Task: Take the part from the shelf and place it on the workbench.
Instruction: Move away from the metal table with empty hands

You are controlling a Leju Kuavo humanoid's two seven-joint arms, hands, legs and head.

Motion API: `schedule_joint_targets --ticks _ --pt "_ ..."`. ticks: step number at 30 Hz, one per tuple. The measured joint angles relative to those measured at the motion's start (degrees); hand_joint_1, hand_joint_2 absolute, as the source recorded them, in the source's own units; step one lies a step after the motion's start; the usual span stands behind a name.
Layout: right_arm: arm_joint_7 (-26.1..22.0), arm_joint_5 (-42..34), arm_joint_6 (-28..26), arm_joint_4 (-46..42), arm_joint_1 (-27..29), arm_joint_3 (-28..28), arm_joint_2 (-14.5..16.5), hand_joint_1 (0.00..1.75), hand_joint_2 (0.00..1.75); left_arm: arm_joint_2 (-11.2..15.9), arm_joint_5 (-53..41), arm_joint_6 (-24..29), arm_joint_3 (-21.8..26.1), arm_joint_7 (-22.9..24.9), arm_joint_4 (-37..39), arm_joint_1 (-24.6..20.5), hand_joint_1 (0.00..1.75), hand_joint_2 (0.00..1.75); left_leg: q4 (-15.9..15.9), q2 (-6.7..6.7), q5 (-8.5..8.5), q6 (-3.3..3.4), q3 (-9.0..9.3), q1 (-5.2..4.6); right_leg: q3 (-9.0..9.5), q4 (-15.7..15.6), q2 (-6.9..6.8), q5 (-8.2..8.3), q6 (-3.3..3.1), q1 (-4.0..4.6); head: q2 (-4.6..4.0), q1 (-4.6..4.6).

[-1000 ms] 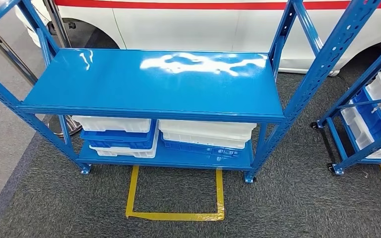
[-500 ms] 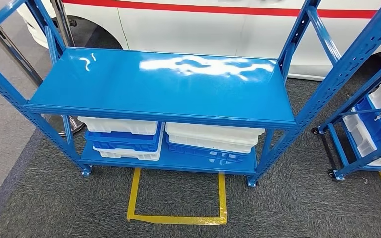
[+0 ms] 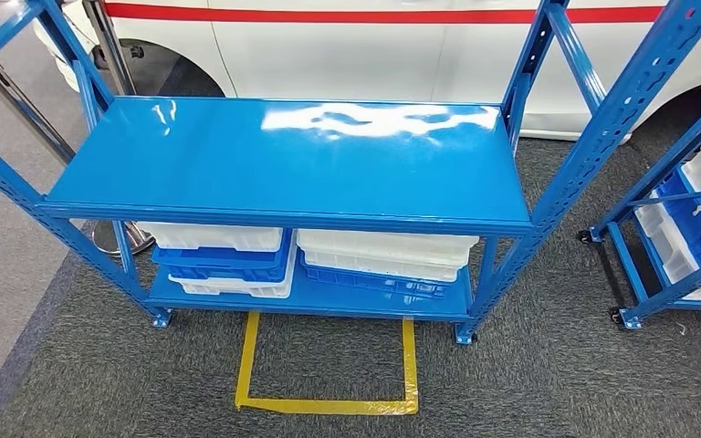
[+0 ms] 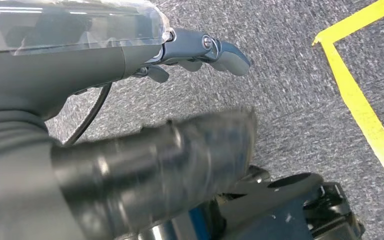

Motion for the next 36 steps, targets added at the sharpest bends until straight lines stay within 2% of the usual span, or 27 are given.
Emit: schedule_joint_targets --ticks 1,2,3,4,5,6,13,36 --pt "0.03 0.02 -0.04 0.0 0.0 -0.03 0.01 0.0 1.75 0.0 -0.17 -0.06 -0.02 -0.19 0.0 -0.01 0.0 1.75 -3.84 0.03 2.27 -0.43 1.83 0.39 0.03 0.25 0.05 -0.17 0.15 -0.1 0.0 0.01" --pt "-0.01 0.04 -0.1 0.0 0.0 -0.08 0.0 0.0 1.75 -0.03 -0.35 -0.17 -0.05 -0.4 0.0 -0.03 0.0 1.75 -7.88 0.01 3.78 -0.87 3.73 0.64 -0.03 0.67 0.1 -0.44 0.4 -0.08 0.0 -0.01" --pt "-0.08 0.05 -0.16 0.0 -0.02 -0.13 -0.01 0.0 1.75 -0.08 -0.56 -0.28 -0.11 -0.61 0.0 -0.06 0.0 1.75 -11.05 -0.09 4.97 -0.77 5.23 0.79 -0.15 1.13 0.16 -0.74 0.74 0.0 0.0 0.04" --pt "-0.16 0.04 -0.21 0.0 -0.04 -0.19 -0.02 0.0 1.75 -0.13 -0.71 -0.37 -0.2 -0.74 0.0 -0.06 0.0 1.75 -12.8 -0.17 5.28 -0.54 6.03 0.8 -0.27 1.5 0.21 -0.98 1.04 0.15 0.0 0.07" --pt "-0.26 0.04 -0.23 -0.01 -0.06 -0.26 -0.03 0.0 1.75 -0.17 -0.8 -0.43 -0.28 -0.8 0.0 -0.04 0.0 1.75 -13.24 -0.27 5.03 -0.18 6.2 0.67 -0.38 1.71 0.26 -1.11 1.3 0.28 0.0 0.11" --pt "-0.33 -0.04 -0.2 -0.02 -0.08 -0.31 -0.05 0.0 1.75 -0.17 -0.81 -0.45 -0.41 -0.83 0.0 0.01 0.0 1.75 -13.2 -0.32 5.18 0.3 6.19 0.56 -0.39 1.72 0.3 -1.11 1.48 0.27 0.0 0.14" --pt "-1.46 -5.45 0.63 -0.64 0.54 3.06 -0.84 0.0 1.75 0.69 5.27 -1.81 -5.44 0.16 -0.36 1.09 0.0 1.75 -13.18 -0.3 5.02 0.67 6.24 0.14 -0.12 1.17 0.33 -0.88 1.89 0.07 0.0 0.13" --pt "-6.04 -31.37 5.51 -4.21 4.72 23.89 -4.99 0.0 1.75 5.47 35.07 -9.19 -26.68 6.31 -4.38 5.97 0.0 1.75 -13.24 -0.3 5.0 0.72 6.3 0.14 -0.09 1.18 0.32 -0.9 1.95 0.08 0.0 0.11"
